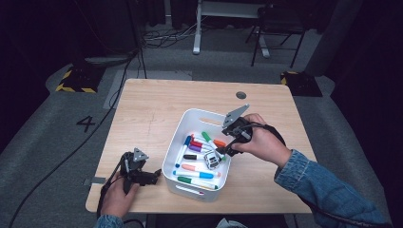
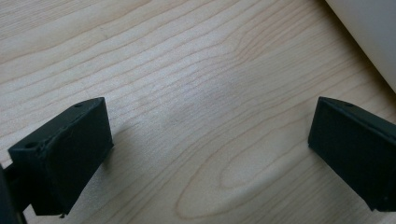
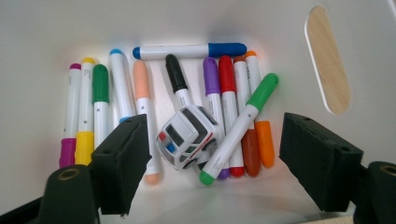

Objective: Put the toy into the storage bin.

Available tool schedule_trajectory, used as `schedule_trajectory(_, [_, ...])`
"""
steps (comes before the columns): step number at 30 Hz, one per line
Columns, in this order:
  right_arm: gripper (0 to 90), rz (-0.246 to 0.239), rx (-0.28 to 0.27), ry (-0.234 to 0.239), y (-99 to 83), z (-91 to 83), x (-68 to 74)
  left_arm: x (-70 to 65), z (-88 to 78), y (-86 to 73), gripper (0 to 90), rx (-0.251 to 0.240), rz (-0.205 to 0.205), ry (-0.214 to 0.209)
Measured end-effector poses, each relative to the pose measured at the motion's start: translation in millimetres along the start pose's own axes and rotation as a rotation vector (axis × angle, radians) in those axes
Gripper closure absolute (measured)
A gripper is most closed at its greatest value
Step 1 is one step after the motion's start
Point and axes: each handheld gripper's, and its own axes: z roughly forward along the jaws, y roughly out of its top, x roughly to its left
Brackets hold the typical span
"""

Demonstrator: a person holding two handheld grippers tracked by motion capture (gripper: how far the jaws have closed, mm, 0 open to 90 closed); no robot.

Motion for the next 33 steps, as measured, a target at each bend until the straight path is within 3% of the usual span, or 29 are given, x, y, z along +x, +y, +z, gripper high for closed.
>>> schedule_trajectory(8, [26.6, 0.009, -0.104, -0.046, -5.0, -31.5, -2.3, 0.0, 0.0, 0.0, 0.0, -0.001, 0.000, 0.000])
schedule_trajectory(12, [26.8, 0.039, -0.144, -0.076, -14.6, -48.3, -7.1, 0.0, 0.0, 0.0, 0.0, 0.000, 0.000, 0.000])
schedule_trajectory(24, [27.9, 0.171, -0.185, -0.145, -65.9, -74.2, -26.2, 0.0, 0.0, 0.0, 0.0, 0.000, 0.000, 0.000])
schedule_trajectory(33, [28.1, 0.259, -0.181, -0.202, -109.5, -87.6, -37.2, 0.0, 0.0, 0.0, 0.0, 0.000, 0.000, 0.000])
